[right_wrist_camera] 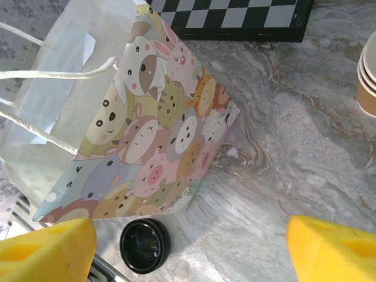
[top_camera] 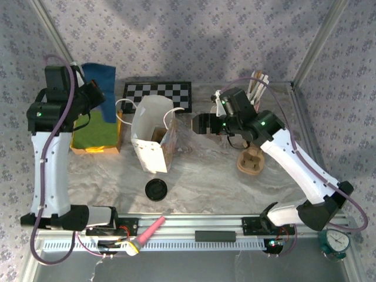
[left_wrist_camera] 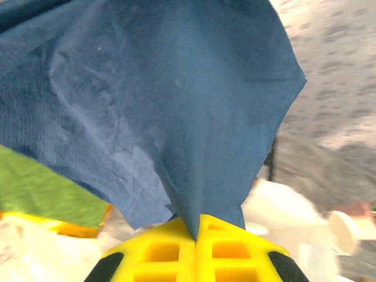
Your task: Pack the takeout coffee
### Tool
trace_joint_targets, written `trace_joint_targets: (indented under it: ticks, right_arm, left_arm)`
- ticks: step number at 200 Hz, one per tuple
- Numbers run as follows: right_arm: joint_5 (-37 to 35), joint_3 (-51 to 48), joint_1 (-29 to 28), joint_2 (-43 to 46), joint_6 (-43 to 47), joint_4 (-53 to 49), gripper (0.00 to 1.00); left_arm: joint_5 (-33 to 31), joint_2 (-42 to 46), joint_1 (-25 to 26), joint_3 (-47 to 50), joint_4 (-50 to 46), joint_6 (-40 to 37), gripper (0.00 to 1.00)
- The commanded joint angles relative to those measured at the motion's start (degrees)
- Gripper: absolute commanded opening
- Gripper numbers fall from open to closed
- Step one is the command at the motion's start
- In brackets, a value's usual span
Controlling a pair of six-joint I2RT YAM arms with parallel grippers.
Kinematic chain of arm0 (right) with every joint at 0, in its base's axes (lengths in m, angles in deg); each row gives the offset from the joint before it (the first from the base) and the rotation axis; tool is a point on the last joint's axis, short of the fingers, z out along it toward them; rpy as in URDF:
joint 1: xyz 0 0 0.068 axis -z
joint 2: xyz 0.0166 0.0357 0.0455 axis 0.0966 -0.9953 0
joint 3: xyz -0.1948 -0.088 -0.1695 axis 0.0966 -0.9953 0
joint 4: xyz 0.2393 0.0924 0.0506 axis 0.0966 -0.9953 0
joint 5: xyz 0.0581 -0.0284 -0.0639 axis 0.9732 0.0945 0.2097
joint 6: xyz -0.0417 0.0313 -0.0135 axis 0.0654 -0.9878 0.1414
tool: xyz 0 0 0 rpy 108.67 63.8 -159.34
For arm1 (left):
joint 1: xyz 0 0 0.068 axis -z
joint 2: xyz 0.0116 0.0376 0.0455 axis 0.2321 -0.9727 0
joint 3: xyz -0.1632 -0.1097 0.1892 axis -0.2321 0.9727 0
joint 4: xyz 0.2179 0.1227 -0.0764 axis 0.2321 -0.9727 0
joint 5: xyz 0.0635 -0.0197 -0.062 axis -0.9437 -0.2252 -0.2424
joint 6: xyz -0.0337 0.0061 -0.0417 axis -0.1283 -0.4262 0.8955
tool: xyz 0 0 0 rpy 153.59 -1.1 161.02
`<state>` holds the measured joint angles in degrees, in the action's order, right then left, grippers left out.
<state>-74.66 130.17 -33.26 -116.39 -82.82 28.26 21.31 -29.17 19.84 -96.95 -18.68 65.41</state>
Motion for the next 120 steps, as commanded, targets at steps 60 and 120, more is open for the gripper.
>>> trace_joint_targets:
  ticks: [60,120]
  right_arm:
    - [-4.0,-3.2,-2.8,5.5,-1.7,-0.2,1.00]
    - [-6.3,-3.4,-5.5,7.0,-2.0,-1.2,1.00]
  left_arm:
    - [3.3,-3.8,21.5,-12.0,-3.3,5.5,0.00]
    - [-1.9,-2.5,21.5,-1.9,-5.0,5.2,0.00]
